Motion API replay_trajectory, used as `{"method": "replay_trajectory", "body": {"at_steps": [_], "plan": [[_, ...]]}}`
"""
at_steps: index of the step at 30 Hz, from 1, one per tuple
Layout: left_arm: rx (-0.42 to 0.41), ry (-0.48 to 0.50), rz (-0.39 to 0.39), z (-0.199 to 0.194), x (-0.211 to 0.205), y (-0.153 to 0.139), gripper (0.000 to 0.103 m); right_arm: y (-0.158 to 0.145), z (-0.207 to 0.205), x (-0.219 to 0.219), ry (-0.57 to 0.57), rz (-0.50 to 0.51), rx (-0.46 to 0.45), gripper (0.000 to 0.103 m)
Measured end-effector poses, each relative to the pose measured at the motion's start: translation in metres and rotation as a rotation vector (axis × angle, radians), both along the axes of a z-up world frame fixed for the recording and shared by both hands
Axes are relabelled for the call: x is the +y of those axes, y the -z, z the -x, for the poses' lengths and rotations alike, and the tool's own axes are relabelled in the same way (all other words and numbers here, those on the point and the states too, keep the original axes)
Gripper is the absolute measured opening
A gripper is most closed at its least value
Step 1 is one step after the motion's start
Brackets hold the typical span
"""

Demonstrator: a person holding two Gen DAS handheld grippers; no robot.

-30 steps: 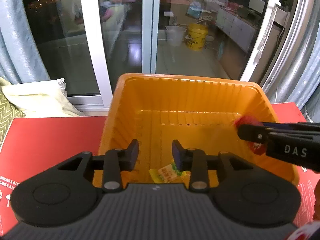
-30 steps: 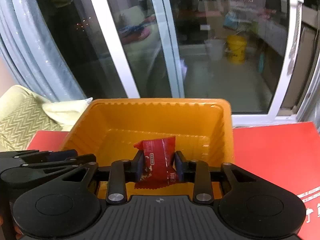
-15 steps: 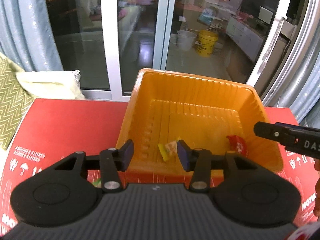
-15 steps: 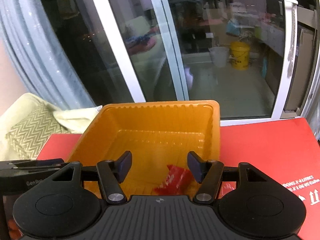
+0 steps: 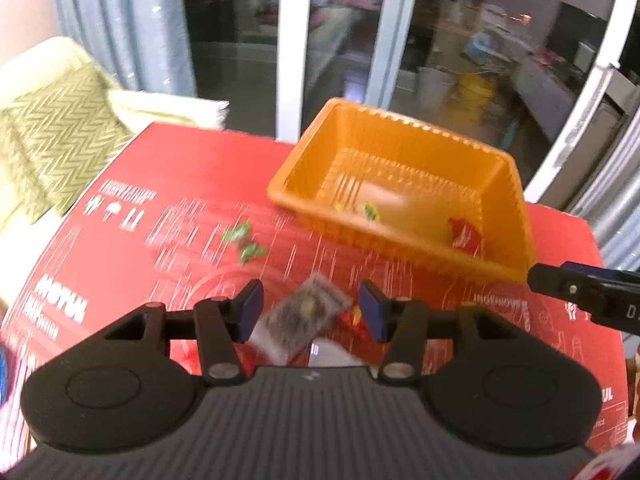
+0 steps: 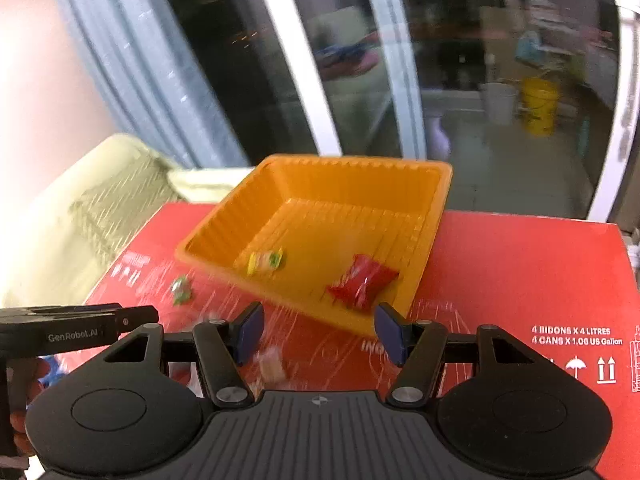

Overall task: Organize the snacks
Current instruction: 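Move both tools back toward the remaining snacks on the table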

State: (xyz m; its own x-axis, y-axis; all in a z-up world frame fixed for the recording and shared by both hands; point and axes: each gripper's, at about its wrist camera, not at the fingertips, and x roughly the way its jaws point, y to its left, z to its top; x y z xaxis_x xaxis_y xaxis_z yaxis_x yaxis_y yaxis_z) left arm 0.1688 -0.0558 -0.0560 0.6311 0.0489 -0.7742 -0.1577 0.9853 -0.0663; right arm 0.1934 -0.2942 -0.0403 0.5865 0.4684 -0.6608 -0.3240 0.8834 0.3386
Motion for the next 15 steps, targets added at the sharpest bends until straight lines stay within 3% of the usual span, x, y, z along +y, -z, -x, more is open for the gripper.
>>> {"method": "replay_trajectory", "body": {"at_steps": [15], "plan": [[0.112, -0.162, -0.009, 0.077, -0.03, 0.037, 0.05, 0.031, 0.044, -0.007, -0.239, 0.053, 0.043, 0.061]]}}
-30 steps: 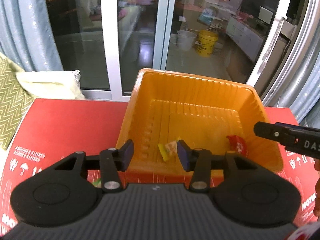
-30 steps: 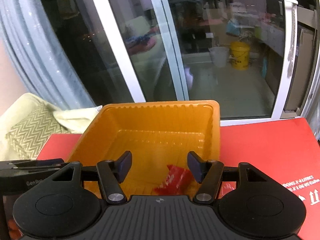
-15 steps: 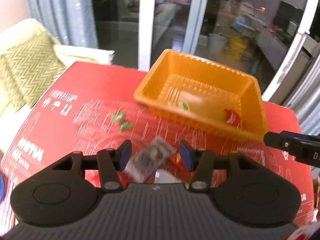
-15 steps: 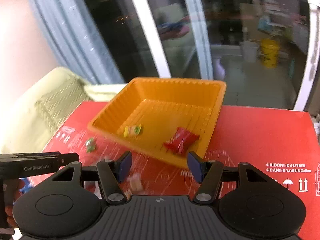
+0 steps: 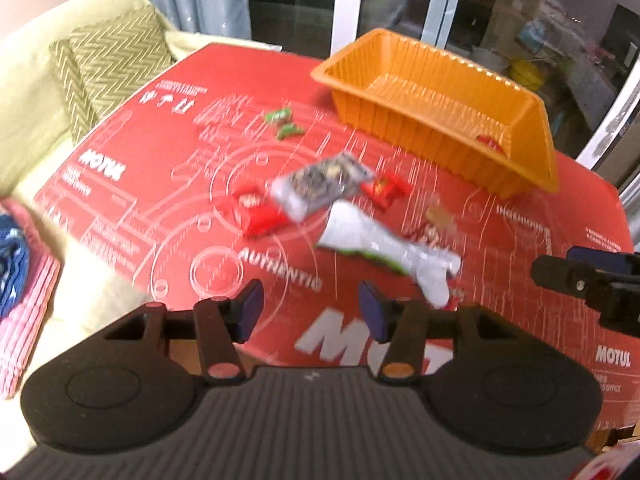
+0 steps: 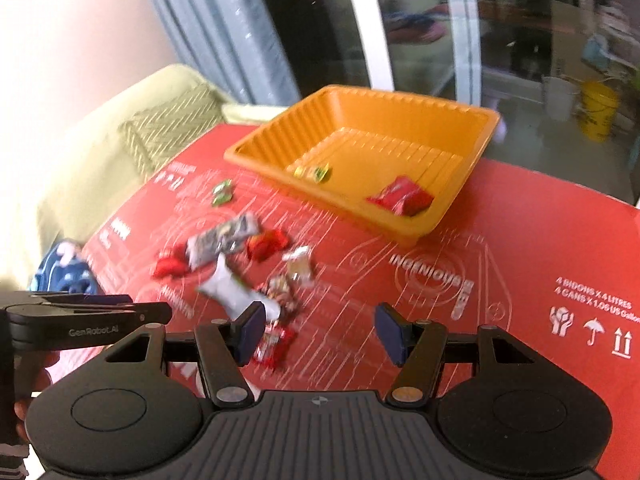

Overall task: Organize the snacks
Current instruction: 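Move both tools back toward the remaining snacks on the table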

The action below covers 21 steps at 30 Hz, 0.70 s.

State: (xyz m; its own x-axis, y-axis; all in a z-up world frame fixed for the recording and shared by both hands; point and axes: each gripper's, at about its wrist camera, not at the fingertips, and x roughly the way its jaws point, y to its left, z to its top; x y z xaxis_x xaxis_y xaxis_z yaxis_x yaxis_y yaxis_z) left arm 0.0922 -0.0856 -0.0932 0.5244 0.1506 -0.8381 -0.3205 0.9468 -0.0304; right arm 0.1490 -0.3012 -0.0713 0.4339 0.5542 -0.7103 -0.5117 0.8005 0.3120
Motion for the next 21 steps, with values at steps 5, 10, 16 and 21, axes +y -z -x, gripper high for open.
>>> {"method": "replay_trajectory", "body": {"at_steps": [5, 10, 16, 21], "plan": [[0.02, -0.021, -0.004, 0.012, -0.007, 0.007, 0.05, 0.009, 0.008, 0.007, -0.052, 0.014, 0.017, 0.061], [0.041, -0.036, -0.01, 0.018, -0.008, 0.013, 0.05, 0.017, 0.015, 0.017, -0.092, 0.029, 0.026, 0.061], [0.053, -0.054, -0.008, 0.022, -0.003, 0.018, 0.05, 0.027, 0.02, 0.03, -0.126, 0.06, 0.027, 0.061], [0.06, -0.061, -0.008, 0.025, 0.0, 0.022, 0.05, 0.034, 0.019, 0.041, -0.139, 0.083, 0.024, 0.061]]}}
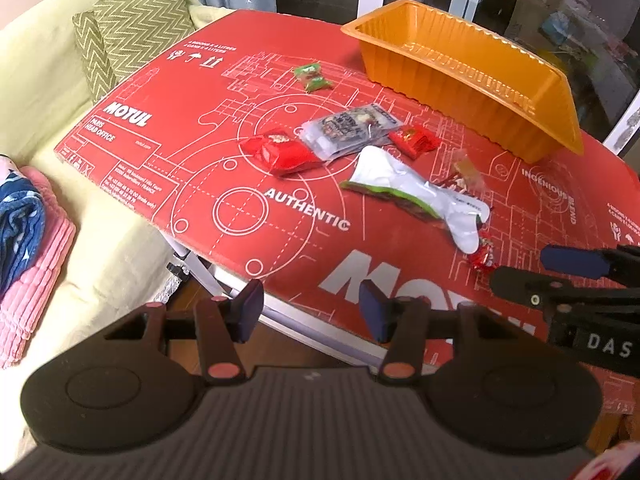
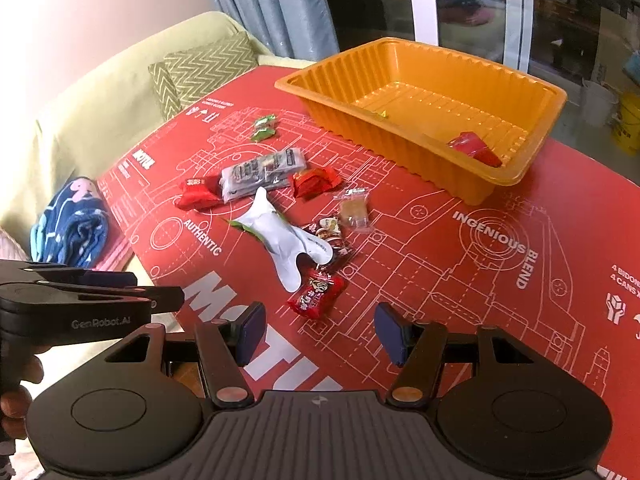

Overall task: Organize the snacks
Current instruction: 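Move both tools back toward the remaining snacks on the table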

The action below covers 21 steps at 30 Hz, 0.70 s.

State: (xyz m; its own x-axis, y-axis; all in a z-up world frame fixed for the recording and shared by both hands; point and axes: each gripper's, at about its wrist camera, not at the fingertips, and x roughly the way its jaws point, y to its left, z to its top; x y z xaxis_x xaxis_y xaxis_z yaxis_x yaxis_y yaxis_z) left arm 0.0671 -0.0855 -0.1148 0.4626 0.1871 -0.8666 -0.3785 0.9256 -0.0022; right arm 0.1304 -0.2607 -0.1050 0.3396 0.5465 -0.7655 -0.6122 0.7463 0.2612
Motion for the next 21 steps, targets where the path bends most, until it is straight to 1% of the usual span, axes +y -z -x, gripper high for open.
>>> {"method": "replay_trajectory", "body": {"at_steps": [5, 18, 20, 21], "plan": [[0.011, -0.001, -0.002, 0.002, 0.002, 0.005, 0.05, 0.007, -0.003, 0.007, 0.002, 0.028, -0.005, 0.061], [0.023, -0.004, -0.006, -0.001, 0.008, 0.008, 0.05, 0.013, -0.006, 0.024, -0.022, 0.05, -0.038, 0.061], [0.025, -0.003, -0.006, -0.001, 0.008, 0.009, 0.05, 0.014, -0.006, 0.025, -0.027, 0.055, -0.04, 0.056], [0.026, -0.003, -0.006, -0.001, 0.008, 0.009, 0.05, 0.016, -0.006, 0.025, -0.027, 0.058, -0.037, 0.052]]}}
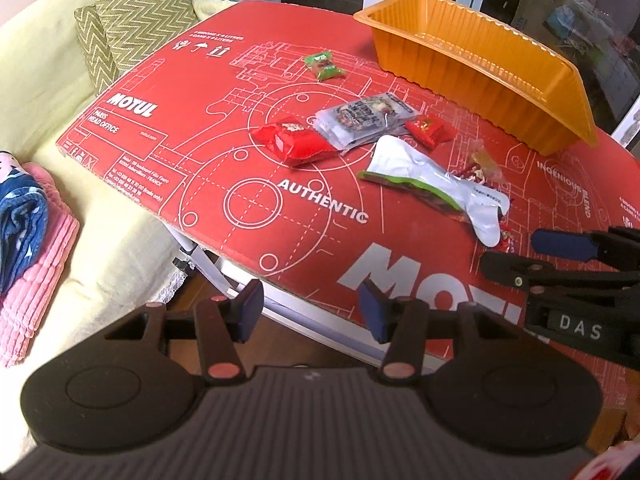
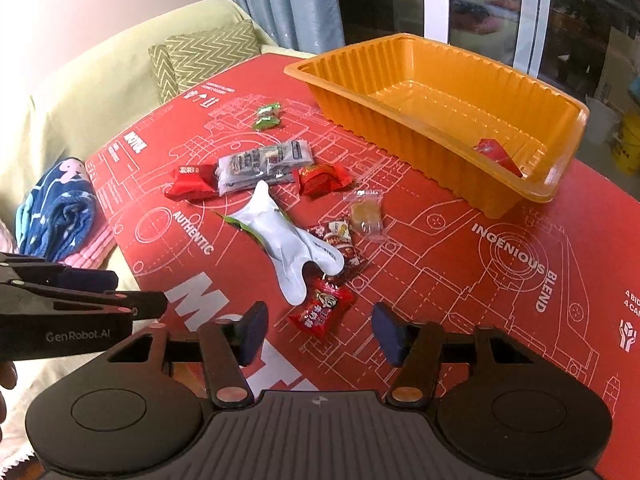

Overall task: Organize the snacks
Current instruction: 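Move both tools back toward the remaining snacks on the table, then grasp a red candy with the right tool while the left tool grasps a red packet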

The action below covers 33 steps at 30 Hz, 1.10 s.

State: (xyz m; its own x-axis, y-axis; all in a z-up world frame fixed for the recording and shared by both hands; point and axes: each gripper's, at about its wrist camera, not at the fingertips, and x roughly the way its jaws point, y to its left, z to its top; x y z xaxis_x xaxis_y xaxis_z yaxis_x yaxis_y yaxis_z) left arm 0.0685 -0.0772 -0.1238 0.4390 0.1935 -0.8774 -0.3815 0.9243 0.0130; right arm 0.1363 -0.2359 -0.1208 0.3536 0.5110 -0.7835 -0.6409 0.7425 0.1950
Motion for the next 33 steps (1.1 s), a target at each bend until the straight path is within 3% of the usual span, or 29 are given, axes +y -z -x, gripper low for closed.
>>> {"method": "replay_trajectory", "body": {"at_steps": [12, 25, 26, 28, 33], "plan": [[-0.002, -0.012, 0.009, 0.0, 0.005, 0.002, 0.05, 0.003, 0.0, -0.028, 0.057, 0.014, 0.005, 0.049], [-0.007, -0.018, 0.012, 0.0, 0.008, 0.002, 0.05, 0.001, 0.0, -0.01, -0.076, 0.036, -0.104, 0.049], [-0.008, -0.02, 0.013, 0.0, 0.009, 0.002, 0.05, 0.003, -0.001, -0.008, -0.084, 0.038, -0.106, 0.048], [-0.01, -0.022, 0.012, 0.0, 0.01, 0.002, 0.05, 0.005, -0.003, -0.007, -0.096, 0.037, -0.097, 0.036], [-0.025, -0.021, 0.019, -0.001, 0.011, 0.0, 0.05, 0.009, -0.003, -0.003, -0.108, 0.045, -0.084, 0.026]]}}
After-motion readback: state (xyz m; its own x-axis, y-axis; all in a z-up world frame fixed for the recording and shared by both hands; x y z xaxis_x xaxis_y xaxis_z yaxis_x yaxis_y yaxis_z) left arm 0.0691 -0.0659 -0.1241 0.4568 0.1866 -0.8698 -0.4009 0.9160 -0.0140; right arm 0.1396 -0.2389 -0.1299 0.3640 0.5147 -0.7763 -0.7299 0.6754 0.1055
